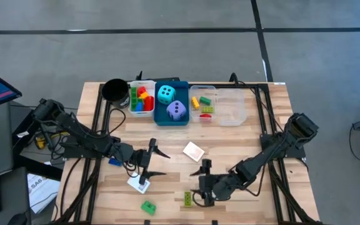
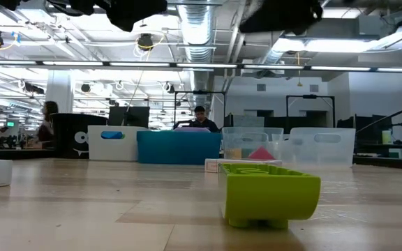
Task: Pick & Place Toys
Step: Put the small green game piece into the left transparent bin
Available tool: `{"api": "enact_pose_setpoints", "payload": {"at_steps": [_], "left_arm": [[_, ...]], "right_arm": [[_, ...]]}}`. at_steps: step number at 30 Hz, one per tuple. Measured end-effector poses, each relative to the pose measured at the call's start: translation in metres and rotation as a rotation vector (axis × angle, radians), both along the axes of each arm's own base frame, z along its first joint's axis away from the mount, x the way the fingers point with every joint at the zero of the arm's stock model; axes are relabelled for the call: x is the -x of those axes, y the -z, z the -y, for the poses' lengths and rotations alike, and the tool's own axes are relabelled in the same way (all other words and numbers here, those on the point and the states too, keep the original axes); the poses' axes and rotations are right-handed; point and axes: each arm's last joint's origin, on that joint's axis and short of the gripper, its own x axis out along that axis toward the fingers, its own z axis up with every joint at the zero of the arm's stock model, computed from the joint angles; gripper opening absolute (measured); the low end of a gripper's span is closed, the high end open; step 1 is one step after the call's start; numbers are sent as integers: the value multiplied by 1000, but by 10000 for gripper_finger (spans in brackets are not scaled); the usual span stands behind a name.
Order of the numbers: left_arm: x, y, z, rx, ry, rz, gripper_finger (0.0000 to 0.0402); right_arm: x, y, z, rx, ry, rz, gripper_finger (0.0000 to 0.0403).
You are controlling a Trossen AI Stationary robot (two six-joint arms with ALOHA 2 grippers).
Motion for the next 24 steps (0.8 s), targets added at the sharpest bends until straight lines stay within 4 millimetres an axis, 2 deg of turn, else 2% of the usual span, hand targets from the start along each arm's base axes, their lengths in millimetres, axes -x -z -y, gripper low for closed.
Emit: {"api": "enact_pose_setpoints", "payload": {"at_steps": [6, 15, 21, 24], "left_arm": [[0, 0, 0, 34, -7, -10, 301], [0, -2, 0, 229, -45, -20, 301], [-1, -10, 1, 370, -47, 43, 301], [-1, -13, 1, 388, -44, 66, 301]], "right_arm": [[-7, -6, -2, 24, -292, 17, 271], [-15, -6, 8, 9, -737, 2, 271], [-19, 0, 22, 126, -851, -22, 271], [-31, 4, 37, 155, -886, 19, 271]]}}
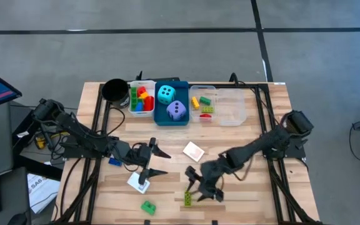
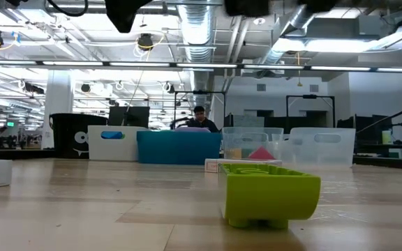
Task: Pick & Place Toys
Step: Put the small green game piece into the left transparent bin
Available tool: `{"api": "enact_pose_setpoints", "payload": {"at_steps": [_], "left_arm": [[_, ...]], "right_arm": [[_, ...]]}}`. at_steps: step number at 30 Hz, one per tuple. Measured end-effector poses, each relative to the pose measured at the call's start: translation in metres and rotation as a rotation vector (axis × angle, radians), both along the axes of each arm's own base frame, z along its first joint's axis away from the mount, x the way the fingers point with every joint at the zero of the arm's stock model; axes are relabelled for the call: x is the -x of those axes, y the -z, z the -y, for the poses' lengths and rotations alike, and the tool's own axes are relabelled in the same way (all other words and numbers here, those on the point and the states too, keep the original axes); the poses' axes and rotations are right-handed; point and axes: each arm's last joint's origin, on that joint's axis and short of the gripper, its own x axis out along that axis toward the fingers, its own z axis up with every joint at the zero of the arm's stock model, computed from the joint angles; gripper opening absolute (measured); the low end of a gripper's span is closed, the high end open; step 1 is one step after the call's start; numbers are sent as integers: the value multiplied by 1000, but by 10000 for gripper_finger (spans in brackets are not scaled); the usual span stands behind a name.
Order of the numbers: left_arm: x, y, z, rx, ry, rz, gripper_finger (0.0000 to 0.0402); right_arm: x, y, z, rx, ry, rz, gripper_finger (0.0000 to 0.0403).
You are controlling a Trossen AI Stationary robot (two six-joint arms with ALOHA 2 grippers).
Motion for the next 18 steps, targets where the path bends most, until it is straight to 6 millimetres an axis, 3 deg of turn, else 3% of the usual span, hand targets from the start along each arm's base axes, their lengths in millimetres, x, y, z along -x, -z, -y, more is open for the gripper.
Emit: {"api": "enact_pose_setpoints", "payload": {"at_steps": [6, 9, 18], "left_arm": [[1, -2, -1, 30, 2, 2, 301], [3, -4, -1, 42, 9, 8, 301], [6, -11, -3, 52, 10, 31, 301]], "right_arm": [[-33, 26, 28, -189, -212, 55, 271], [-48, 46, 36, -267, -267, 3, 271], [-90, 103, 26, -351, -417, -131, 271]]}}
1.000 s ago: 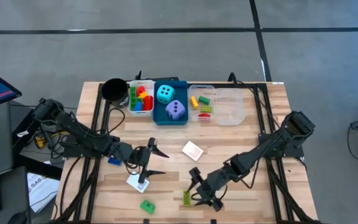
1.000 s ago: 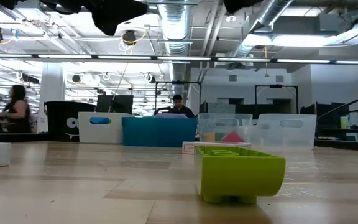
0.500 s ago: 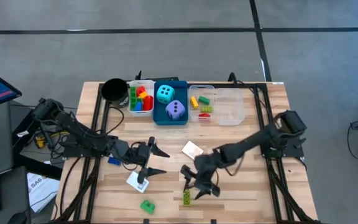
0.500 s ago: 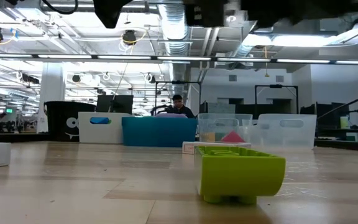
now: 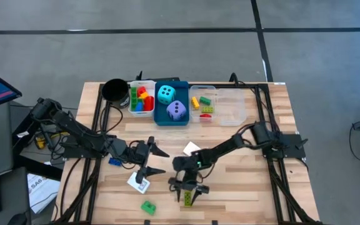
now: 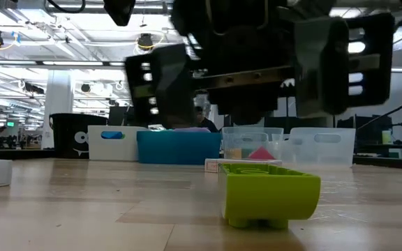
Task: Pick & Place Toys
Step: Put the small green game piece into the left transparent bin
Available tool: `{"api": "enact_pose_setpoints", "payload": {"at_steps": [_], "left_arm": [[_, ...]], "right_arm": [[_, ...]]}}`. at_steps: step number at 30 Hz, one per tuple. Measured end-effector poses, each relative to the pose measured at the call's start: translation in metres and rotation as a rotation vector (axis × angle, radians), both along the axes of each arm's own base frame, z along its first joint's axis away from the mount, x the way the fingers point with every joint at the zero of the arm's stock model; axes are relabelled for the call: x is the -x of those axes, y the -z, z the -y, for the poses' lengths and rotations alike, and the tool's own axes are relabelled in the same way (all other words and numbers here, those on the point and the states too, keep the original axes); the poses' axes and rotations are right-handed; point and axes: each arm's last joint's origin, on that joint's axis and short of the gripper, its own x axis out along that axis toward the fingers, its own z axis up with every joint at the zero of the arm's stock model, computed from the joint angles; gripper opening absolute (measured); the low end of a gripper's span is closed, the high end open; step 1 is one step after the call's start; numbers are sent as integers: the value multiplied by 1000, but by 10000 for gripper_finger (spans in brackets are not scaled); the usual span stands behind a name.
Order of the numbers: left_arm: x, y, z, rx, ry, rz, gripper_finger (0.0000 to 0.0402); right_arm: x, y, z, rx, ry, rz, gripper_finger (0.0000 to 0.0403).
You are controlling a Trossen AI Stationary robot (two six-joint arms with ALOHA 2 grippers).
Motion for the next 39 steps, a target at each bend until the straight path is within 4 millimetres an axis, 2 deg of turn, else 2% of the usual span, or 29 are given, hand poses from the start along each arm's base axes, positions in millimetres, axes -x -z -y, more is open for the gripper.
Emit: {"api": "enact_pose_setpoints", "payload": {"at_steps": [5, 9, 39], "left_arm": [[1, 0, 0, -5, 1, -9, 301], [1, 3, 0, -16, 1, -31, 301], [1, 6, 0, -31, 3, -65, 301]], "right_arm": [[-6, 4, -6, 0, -75, -54, 271], [-6, 1, -5, 23, -100, 14, 270], [-3, 12, -4, 151, -118, 140, 269]]}}
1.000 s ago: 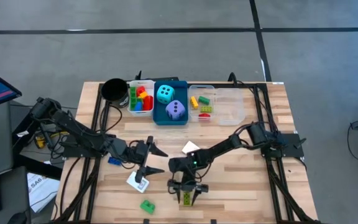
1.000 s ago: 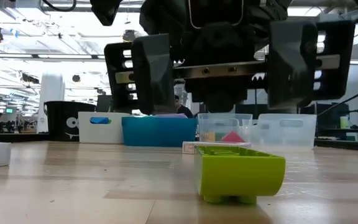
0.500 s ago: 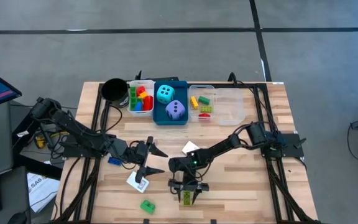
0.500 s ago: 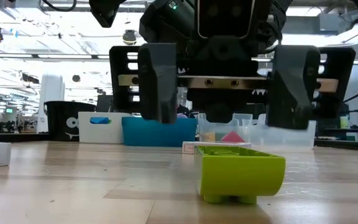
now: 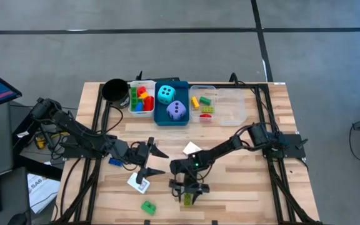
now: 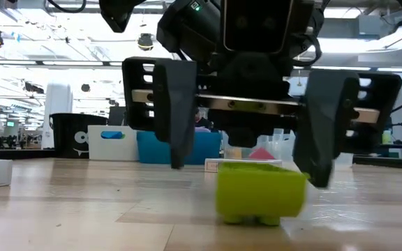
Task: Pick & Place Toys
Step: Put the small green game piece into the left transparent bin
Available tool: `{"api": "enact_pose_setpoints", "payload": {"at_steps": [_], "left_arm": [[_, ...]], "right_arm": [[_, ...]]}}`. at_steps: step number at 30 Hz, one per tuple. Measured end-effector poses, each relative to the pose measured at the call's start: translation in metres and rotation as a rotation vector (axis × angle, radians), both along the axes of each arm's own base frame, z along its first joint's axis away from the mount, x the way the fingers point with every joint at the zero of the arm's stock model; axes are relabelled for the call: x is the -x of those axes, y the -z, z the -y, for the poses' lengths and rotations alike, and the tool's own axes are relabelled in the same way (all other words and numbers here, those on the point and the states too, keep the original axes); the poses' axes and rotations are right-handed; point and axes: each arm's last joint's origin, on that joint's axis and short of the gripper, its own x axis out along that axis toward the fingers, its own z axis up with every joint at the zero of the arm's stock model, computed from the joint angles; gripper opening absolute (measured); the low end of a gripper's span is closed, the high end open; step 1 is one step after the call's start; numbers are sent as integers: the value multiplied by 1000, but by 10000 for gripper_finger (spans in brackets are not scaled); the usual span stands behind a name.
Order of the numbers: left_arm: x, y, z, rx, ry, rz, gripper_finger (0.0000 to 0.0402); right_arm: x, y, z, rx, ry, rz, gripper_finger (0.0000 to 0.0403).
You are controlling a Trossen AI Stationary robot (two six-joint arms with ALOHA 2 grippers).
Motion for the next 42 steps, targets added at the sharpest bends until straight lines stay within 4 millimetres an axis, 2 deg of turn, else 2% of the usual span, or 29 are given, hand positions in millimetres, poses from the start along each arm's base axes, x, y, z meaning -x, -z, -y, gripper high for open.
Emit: {"api": "enact_pose_setpoints", "payload": {"at_steps": [12, 19, 42], "left_arm": [[0, 3, 0, -16, 0, -33, 301], [0, 3, 0, -16, 0, -33, 301], [0, 3, 0, -15, 0, -32, 301]], "right_arm": [[2, 2, -1, 24, 7, -14, 269], [4, 5, -2, 97, 42, -15, 264], [6, 6, -1, 98, 32, -42, 137]]}}
